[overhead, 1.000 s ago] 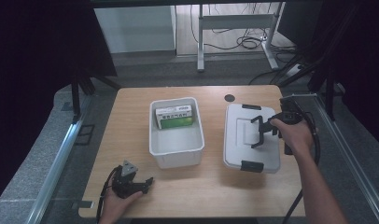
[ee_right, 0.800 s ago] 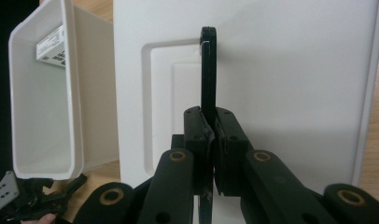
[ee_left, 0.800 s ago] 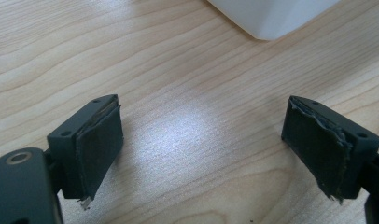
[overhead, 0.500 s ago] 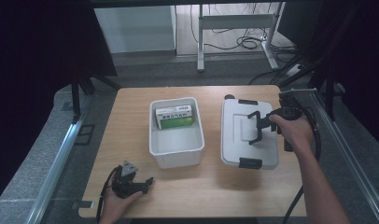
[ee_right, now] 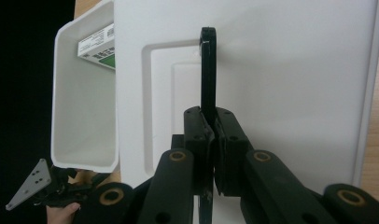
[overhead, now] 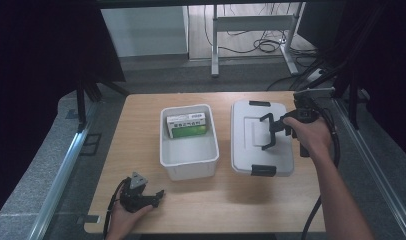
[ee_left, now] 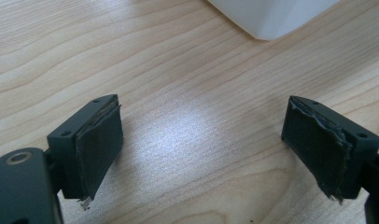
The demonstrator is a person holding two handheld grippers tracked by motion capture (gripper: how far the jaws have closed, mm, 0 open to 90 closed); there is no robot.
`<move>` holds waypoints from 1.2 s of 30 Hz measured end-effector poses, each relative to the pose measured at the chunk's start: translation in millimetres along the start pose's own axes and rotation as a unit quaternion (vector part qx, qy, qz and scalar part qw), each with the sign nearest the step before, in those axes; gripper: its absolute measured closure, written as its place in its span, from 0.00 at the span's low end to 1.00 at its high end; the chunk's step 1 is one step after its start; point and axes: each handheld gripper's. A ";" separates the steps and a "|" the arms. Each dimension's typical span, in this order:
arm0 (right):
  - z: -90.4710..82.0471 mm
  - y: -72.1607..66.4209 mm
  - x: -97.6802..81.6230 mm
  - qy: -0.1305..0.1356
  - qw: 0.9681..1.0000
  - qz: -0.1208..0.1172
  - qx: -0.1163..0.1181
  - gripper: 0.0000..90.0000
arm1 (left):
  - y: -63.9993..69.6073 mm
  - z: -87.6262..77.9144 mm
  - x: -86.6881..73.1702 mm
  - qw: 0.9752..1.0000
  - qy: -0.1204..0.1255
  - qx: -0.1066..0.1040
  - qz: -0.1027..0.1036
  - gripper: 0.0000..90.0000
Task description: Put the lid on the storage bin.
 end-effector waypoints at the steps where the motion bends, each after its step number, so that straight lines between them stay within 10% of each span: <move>1: 0.0 0.0 0.0 0.000 1.000 0.000 0.000 0.95 | 0.0 0.0 0.0 1.000 0.000 0.000 0.000 0.14; 36: 11.1 -56.4 10.1 -0.015 0.999 -0.045 0.018 0.95 | -0.6 -0.2 0.1 1.000 -0.002 0.000 0.004 0.14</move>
Point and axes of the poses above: each handheld gripper's, and its own axes: z roughly forward along the jaws, x roughly out of its top, y roughly to its right, and after that the axes turned 6 degrees about -y, right-handed
